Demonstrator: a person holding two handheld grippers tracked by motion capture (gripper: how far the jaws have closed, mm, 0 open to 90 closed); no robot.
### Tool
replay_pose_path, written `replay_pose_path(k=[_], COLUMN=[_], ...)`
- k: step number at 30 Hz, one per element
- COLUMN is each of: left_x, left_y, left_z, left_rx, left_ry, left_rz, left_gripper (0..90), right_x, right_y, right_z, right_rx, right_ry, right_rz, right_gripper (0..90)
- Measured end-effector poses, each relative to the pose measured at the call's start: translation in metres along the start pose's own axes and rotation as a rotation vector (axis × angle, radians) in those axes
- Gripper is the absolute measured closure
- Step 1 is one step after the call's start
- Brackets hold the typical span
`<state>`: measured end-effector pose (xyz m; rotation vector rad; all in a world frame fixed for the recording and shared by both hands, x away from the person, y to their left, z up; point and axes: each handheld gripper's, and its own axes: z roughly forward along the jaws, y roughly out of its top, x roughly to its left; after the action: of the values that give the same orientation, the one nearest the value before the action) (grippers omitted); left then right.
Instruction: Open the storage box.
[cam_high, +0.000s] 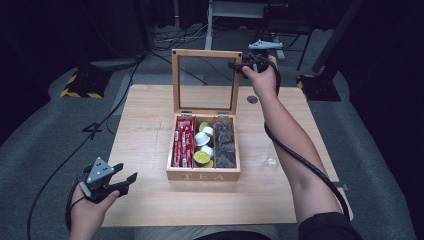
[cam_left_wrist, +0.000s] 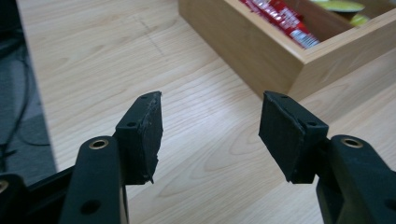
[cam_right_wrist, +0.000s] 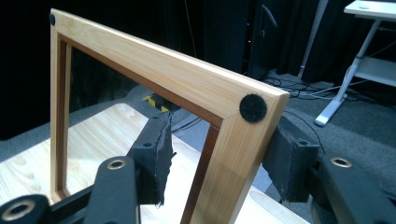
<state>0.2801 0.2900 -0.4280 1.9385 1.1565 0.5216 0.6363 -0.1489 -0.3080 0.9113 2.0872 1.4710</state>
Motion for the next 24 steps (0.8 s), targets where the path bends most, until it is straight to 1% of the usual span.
replay_pose_path(k=[3, 6, 9, 12, 16, 19, 20, 22, 24], left_x=[0.001, 0.002, 0.002, 0.003, 0.005, 0.008, 0.008, 0.010, 0.008], left_y=[-0.001, -0.003, -0.003, -0.003, -0.004, -0.004, -0.004, -0.003, 0.000], left_z=[0.001, 0.001, 0.001, 0.001, 0.003, 0.007, 0.008, 0.011, 0.014], left_rx=[0.014, 0.017, 0.021, 0.019, 0.026, 0.034, 0.035, 0.040, 0.047], left_ry=[0.012, 0.017, 0.019, 0.022, 0.026, 0.022, 0.026, 0.029, 0.035], left_rz=[0.005, 0.004, 0.004, 0.004, 0.004, -0.005, -0.011, -0.010, -0.023], left_gripper=[40.2, 40.2, 40.1, 40.1, 39.7, 39.4, 39.2, 38.7, 38.1], right_x=[-0.002, 0.000, 0.003, 0.003, 0.002, 0.002, 0.001, 0.001, 0.002], right_y=[0.000, -0.001, -0.001, -0.002, -0.002, -0.002, -0.003, -0.004, -0.005], right_z=[0.005, 0.011, 0.014, 0.013, 0.008, 0.002, -0.001, -0.008, -0.017], right_rx=[0.003, 0.018, 0.017, 0.019, 0.020, 0.028, 0.033, 0.040, 0.048], right_ry=[0.000, 0.000, -0.007, -0.006, -0.001, 0.007, 0.007, 0.010, 0.020], right_rz=[0.015, 0.010, 0.008, 0.003, 0.009, 0.002, 0.002, 0.009, 0.019], right_gripper=[43.0, 40.8, 37.0, 38.1, 38.4, 37.7, 37.7, 36.9, 37.0])
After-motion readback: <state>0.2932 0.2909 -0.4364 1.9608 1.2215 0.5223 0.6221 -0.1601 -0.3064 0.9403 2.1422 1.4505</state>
